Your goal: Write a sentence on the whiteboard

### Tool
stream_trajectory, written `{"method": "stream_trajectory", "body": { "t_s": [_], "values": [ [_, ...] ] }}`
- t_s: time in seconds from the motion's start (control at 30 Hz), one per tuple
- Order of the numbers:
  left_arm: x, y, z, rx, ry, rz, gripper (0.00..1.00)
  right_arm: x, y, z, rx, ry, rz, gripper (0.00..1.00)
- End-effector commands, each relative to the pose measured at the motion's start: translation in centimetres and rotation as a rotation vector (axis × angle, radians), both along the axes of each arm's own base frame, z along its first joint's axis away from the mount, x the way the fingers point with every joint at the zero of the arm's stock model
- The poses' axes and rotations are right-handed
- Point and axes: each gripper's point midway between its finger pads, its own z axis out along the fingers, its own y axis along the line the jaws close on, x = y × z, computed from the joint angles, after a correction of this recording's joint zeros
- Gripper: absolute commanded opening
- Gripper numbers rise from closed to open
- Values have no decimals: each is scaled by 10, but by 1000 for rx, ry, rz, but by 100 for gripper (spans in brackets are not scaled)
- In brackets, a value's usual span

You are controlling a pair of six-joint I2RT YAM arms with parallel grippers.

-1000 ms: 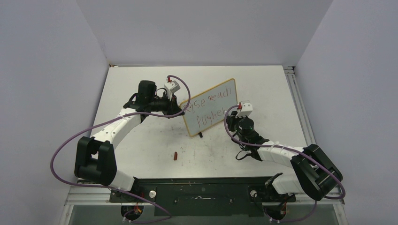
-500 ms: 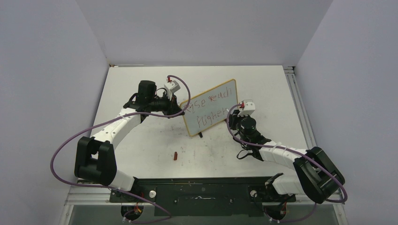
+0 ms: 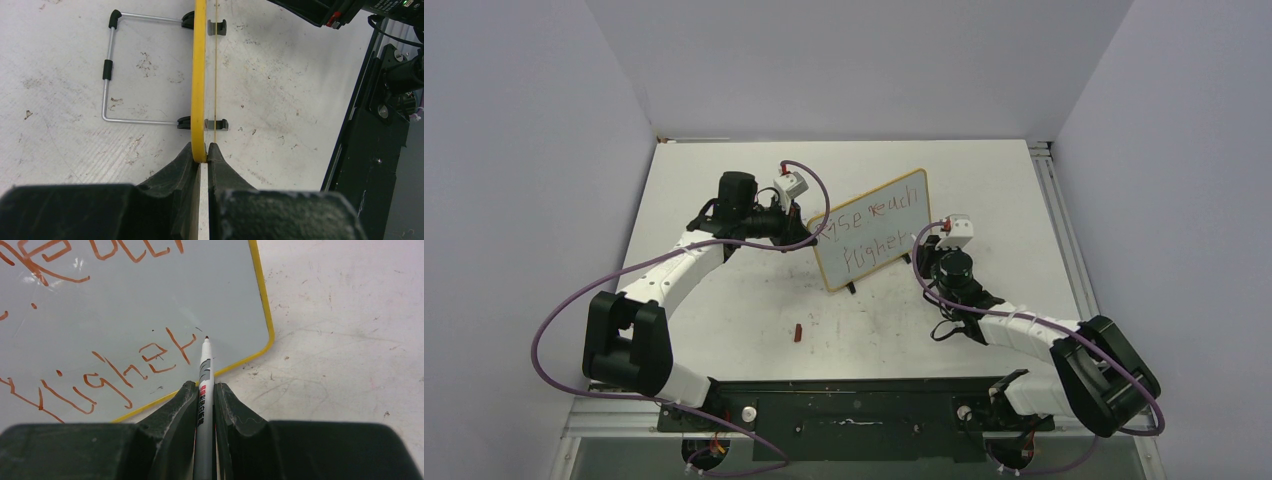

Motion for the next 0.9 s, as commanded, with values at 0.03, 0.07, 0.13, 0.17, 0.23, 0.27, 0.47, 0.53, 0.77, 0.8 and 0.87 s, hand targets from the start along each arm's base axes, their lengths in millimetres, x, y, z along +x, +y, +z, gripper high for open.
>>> {"method": "stream_trajectory", "body": {
  "t_s": [0.03,0.07,0.13,0.17,0.23,0.27,0.47,0.53,0.77,0.8,0.87],
  "values": [
    [-2,-2,12,-1,-44,-25,0,3,-1,-1,21,-6,-9,5],
    [-2,-2,12,-2,-42,-25,0,3,-1,-1,19,-5,-8,5],
    [-2,-2,12,-1,-44,-25,0,3,0,-2,19,-5,-8,5],
    [-2,-2,12,-1,-43,-25,0,3,0,-2,18,-4,-7,5],
    [-2,-2,12,0,-45,-23,0,4,1,-2,17,-4,-4,5],
    [-2,-2,12,0,-44,-24,0,5,1,-3,18,-4,-3,5],
    [-2,-2,11,0,-43,-25,0,7,3,-2,21,-6,4,5],
    [-2,-2,11,0,-43,-26,0,7,4,-2,22,-8,7,5],
    [-2,-2,10,0,-42,-29,0,9,6,-3,24,-9,13,5],
    [-2,-2,10,0,-42,-29,0,9,7,-2,26,-11,14,5],
    [-2,-2,11,-1,-44,-29,0,10,7,-2,25,-13,14,5]
  ]
}}
